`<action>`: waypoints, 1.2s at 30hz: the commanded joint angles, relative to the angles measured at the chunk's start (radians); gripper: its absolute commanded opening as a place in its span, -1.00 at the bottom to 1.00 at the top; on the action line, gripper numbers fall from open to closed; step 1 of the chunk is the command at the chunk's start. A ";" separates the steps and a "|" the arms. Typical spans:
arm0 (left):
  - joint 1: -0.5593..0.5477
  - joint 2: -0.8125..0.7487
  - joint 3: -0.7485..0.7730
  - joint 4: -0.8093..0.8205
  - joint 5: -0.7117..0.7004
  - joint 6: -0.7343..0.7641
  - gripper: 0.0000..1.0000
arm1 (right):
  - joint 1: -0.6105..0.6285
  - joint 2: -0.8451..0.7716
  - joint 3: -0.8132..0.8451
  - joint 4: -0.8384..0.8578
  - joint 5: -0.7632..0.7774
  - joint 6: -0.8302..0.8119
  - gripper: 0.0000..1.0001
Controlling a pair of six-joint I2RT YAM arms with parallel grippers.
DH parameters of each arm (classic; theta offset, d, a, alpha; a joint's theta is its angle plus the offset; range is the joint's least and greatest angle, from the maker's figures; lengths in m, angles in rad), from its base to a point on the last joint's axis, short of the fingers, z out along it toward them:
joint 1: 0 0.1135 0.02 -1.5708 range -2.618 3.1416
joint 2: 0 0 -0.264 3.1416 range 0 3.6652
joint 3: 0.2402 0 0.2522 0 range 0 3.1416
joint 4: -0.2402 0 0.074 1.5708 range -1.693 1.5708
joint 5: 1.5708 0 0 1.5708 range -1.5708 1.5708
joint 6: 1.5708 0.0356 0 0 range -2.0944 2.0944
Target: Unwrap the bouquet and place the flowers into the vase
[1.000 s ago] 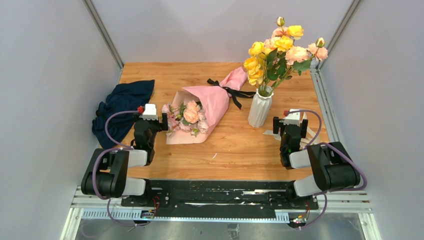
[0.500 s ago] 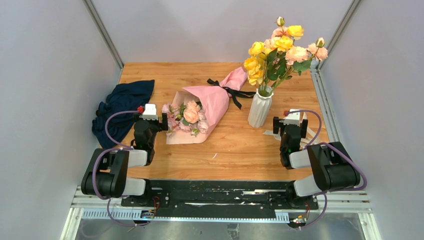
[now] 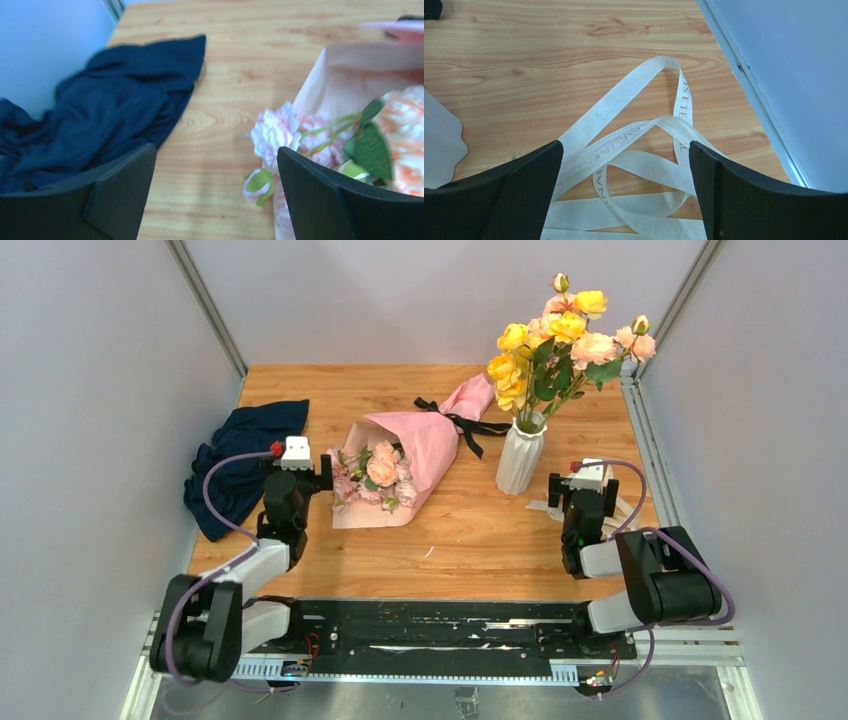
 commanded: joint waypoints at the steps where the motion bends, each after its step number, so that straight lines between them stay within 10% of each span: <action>1: -0.123 -0.148 0.108 -0.211 -0.151 0.131 1.00 | -0.014 -0.041 0.041 -0.096 -0.004 0.019 1.00; 10: -0.280 -0.269 0.299 -0.461 -0.066 0.080 1.00 | -0.022 -0.036 0.070 -0.126 -0.010 0.017 1.00; 20: -0.331 -0.290 0.484 -0.764 -0.055 -0.301 1.00 | -0.019 -0.300 0.265 -0.633 0.407 0.289 1.00; 31: -0.331 -0.141 0.439 -0.610 0.320 -0.616 1.00 | -0.102 -0.560 0.410 -1.159 0.073 0.527 0.97; 33: -0.331 -0.090 0.414 -0.536 0.376 -0.665 0.68 | -0.110 -0.589 0.388 -1.158 0.027 0.543 0.46; 36: -0.336 -0.028 0.402 -0.481 0.418 -0.697 -0.69 | -0.112 -0.627 0.345 -1.189 0.017 0.595 -0.65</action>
